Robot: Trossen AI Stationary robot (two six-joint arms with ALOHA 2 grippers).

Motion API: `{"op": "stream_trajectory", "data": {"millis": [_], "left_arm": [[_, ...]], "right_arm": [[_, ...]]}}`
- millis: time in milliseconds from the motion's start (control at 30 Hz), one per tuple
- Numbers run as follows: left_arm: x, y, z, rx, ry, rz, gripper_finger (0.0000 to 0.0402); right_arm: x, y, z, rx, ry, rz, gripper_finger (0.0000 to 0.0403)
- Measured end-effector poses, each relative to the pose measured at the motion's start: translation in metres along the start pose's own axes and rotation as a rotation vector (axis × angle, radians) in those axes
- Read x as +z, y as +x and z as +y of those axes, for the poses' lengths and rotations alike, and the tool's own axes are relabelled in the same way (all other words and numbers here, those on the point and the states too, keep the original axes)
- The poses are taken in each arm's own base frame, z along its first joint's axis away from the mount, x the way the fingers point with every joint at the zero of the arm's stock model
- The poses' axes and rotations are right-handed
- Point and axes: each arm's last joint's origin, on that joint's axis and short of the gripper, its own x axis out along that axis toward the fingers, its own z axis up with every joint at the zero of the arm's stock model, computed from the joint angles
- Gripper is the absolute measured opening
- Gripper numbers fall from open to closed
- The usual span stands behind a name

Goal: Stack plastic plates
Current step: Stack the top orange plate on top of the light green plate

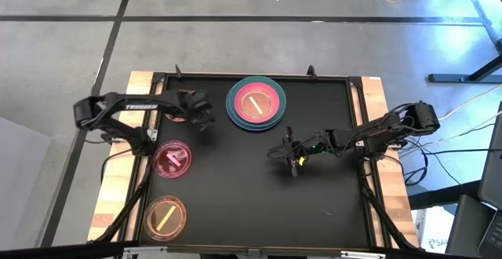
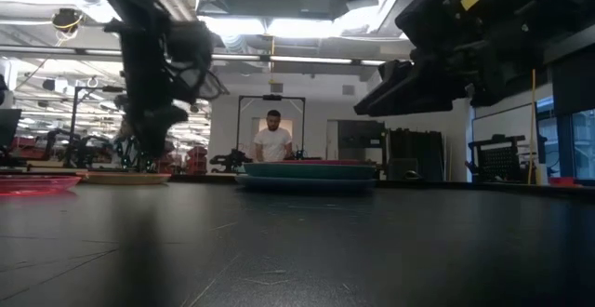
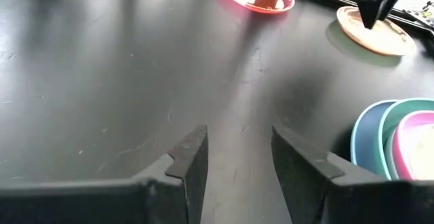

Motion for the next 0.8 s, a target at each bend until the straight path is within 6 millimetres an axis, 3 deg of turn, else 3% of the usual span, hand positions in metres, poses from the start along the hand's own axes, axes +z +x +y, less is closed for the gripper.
{"op": "stream_trajectory", "data": {"millis": [167, 567, 800], "left_arm": [[0.012, 0.018, -0.001, 0.03, 0.017, 0.076, 0.0145], [0.012, 0.049, 0.002, 0.102, 0.023, 0.193, 0.0143], [0.012, 0.053, 0.004, 0.105, 0.042, 0.212, 0.0093]], "right_arm": [[0.0, 0.0, 0.0, 0.0, 0.0, 0.002, 0.0152], [0.0, 0.0, 0.0, -0.001, 0.0, 0.002, 0.0152], [0.0, 0.0, 0.0, -0.001, 0.0, 0.002, 0.0152]]}}
